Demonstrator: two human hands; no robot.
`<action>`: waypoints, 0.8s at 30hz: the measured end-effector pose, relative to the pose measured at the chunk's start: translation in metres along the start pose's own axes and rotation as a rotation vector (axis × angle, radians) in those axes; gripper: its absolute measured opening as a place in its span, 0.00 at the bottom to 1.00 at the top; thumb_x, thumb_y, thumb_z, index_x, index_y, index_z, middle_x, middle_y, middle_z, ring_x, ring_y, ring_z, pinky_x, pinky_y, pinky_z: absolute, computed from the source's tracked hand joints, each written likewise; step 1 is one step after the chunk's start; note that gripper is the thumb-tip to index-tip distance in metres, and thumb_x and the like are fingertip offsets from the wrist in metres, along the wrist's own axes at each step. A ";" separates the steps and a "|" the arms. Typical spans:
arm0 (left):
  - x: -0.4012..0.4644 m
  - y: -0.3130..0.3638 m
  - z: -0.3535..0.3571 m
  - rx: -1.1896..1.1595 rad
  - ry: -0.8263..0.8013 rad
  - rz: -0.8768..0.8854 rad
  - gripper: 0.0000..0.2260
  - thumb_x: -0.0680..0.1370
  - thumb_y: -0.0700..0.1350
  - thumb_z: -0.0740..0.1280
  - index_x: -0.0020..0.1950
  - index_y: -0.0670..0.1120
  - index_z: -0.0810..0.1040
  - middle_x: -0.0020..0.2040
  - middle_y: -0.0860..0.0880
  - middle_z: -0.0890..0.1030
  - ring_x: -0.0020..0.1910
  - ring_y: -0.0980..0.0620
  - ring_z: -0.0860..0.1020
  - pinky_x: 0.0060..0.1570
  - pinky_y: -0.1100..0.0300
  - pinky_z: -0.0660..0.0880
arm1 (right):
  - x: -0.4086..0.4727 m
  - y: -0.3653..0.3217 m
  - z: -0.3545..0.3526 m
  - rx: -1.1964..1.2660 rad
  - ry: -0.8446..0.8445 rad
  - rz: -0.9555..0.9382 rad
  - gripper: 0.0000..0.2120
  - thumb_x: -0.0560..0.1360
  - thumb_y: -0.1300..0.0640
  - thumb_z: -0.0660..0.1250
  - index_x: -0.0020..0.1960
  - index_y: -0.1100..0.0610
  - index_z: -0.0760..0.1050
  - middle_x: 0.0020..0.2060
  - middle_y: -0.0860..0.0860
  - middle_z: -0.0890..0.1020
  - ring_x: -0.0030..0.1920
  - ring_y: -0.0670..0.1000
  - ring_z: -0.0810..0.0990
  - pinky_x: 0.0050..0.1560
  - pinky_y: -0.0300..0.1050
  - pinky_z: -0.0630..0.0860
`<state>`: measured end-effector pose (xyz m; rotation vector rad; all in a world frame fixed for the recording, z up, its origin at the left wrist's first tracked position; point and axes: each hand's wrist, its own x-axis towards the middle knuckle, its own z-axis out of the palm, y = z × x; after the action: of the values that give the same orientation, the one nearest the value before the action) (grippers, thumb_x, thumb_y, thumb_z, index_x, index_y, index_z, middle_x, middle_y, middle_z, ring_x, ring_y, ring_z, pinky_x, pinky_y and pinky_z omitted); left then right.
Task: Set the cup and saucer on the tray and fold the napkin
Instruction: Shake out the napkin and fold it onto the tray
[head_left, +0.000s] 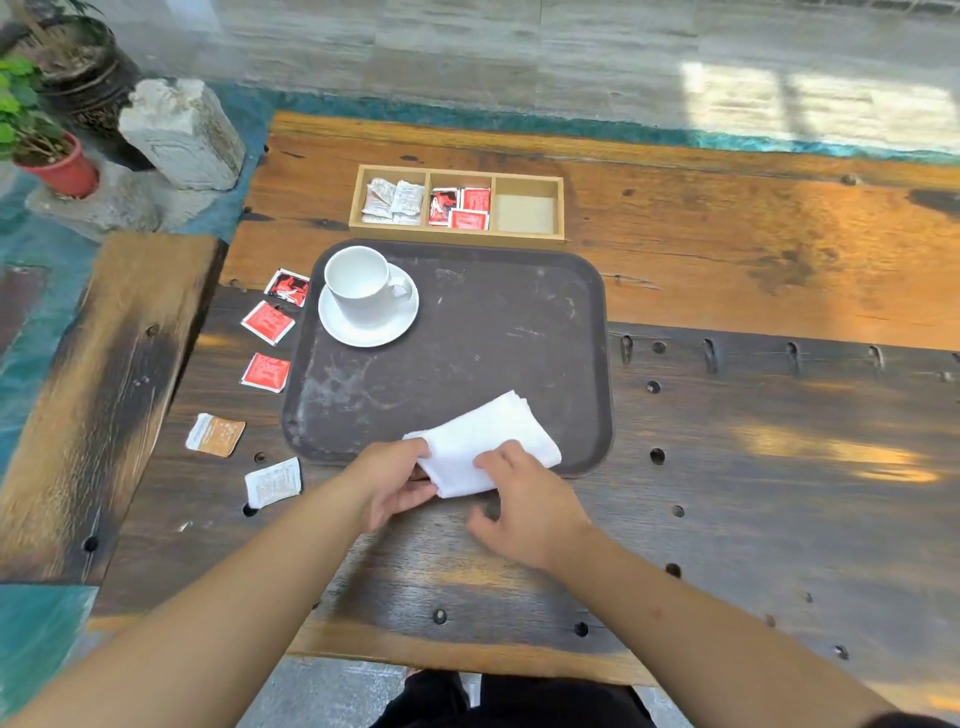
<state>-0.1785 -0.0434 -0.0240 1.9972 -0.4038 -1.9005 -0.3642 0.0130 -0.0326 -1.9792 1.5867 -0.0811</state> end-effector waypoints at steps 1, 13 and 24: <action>-0.003 -0.005 0.000 -0.036 -0.015 -0.028 0.06 0.77 0.40 0.64 0.52 0.41 0.77 0.45 0.44 0.80 0.37 0.51 0.80 0.25 0.64 0.77 | -0.003 -0.001 0.005 -0.013 -0.023 -0.004 0.25 0.70 0.42 0.62 0.65 0.50 0.69 0.57 0.48 0.71 0.53 0.52 0.76 0.45 0.49 0.78; -0.007 -0.055 -0.043 0.875 0.159 0.641 0.15 0.77 0.38 0.59 0.62 0.47 0.70 0.58 0.49 0.76 0.55 0.46 0.78 0.51 0.58 0.70 | -0.031 0.024 0.025 0.242 0.009 0.087 0.14 0.80 0.60 0.61 0.63 0.57 0.78 0.71 0.52 0.74 0.72 0.52 0.71 0.72 0.44 0.65; 0.012 -0.052 -0.014 1.534 -0.288 1.109 0.26 0.75 0.54 0.68 0.72 0.56 0.66 0.77 0.59 0.59 0.68 0.54 0.71 0.58 0.63 0.68 | -0.050 0.044 0.017 0.866 -0.083 0.281 0.13 0.80 0.64 0.63 0.62 0.55 0.79 0.58 0.46 0.83 0.59 0.42 0.80 0.63 0.40 0.74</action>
<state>-0.1659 -0.0009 -0.0572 1.2152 -2.8681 -0.9683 -0.4103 0.0604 -0.0520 -1.0727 1.4150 -0.4782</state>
